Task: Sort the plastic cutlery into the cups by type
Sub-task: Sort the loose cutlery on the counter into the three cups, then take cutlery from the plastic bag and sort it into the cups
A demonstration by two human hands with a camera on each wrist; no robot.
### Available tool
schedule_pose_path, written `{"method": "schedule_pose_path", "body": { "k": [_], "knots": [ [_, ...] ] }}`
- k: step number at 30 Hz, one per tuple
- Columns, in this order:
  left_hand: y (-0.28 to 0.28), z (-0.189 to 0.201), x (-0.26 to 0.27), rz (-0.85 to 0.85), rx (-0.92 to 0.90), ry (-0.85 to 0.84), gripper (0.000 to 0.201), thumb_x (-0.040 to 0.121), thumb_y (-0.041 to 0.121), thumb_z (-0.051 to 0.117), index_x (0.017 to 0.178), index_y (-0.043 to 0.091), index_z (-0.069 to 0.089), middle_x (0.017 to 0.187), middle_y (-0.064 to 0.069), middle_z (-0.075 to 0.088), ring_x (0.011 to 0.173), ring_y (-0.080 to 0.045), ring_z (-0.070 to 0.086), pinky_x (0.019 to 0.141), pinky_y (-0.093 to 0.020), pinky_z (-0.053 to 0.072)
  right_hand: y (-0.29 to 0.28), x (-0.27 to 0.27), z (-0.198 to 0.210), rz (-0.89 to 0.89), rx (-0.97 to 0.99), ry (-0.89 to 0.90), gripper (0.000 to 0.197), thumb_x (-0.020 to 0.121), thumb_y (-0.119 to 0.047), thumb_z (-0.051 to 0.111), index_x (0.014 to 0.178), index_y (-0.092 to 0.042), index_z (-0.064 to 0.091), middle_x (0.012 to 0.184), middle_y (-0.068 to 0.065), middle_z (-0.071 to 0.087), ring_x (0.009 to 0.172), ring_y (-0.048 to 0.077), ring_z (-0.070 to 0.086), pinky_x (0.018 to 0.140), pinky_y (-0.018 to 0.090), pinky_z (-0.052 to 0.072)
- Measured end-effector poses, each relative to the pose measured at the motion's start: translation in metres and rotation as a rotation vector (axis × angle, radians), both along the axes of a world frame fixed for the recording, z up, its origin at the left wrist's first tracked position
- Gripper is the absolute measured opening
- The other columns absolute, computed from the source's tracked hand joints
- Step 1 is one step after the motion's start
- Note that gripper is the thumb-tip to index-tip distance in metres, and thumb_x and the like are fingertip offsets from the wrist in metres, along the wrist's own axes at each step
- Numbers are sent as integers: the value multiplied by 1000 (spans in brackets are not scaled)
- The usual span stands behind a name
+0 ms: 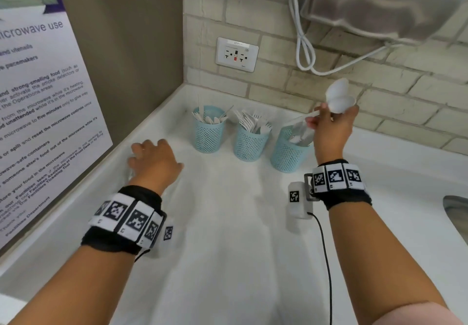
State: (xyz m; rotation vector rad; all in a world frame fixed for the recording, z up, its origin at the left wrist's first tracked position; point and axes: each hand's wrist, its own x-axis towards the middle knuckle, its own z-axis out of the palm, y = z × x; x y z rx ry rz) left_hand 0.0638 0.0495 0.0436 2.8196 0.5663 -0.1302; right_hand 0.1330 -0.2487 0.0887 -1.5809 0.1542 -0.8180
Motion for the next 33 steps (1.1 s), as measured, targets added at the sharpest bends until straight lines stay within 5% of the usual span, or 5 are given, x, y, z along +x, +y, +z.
{"method": "schedule_pose_path", "body": {
  "k": [6, 10, 16, 22, 33],
  "knots": [
    [27, -24, -15, 47, -25, 175, 75, 85, 43, 62, 136, 2, 26, 135, -20, 42, 125, -36, 40, 100, -41, 37, -13, 13, -20, -90, 149, 56, 17, 90, -15, 59, 96, -22, 45, 93, 9, 66, 64, 14, 62, 70, 32, 55],
    [34, -31, -17, 75, -44, 172, 78, 82, 43, 67, 133, -3, 30, 129, -19, 50, 120, -32, 49, 94, -36, 41, -14, 14, -33, -152, 30, 222, 31, 88, -18, 62, 112, -5, 48, 99, 5, 57, 88, 19, 54, 82, 30, 47],
    [39, -27, -18, 101, -187, 108, 67, 82, 31, 70, 128, -6, 37, 123, -21, 56, 114, -35, 54, 89, -36, 43, -13, 10, -41, -132, -200, 430, 43, 92, -18, 53, 127, -2, 35, 122, 22, 57, 110, 35, 56, 82, 32, 41],
    [41, -16, -18, 57, -253, -40, 53, 89, 18, 62, 133, -3, 42, 137, -19, 47, 127, -34, 43, 103, -36, 34, -10, 9, -36, -165, -421, 394, 51, 97, -18, 42, 143, -14, 19, 120, 22, 58, 106, 36, 58, 85, 41, 45],
    [6, 13, -11, -150, -455, -332, 17, 86, 8, 63, 102, 9, 63, 103, -3, 60, 100, -21, 58, 80, -18, 37, -1, 31, -54, -171, -966, 551, 40, 100, -24, 31, 130, 2, 40, 112, 28, 58, 111, 40, 47, 86, 45, 41]
  ]
}}
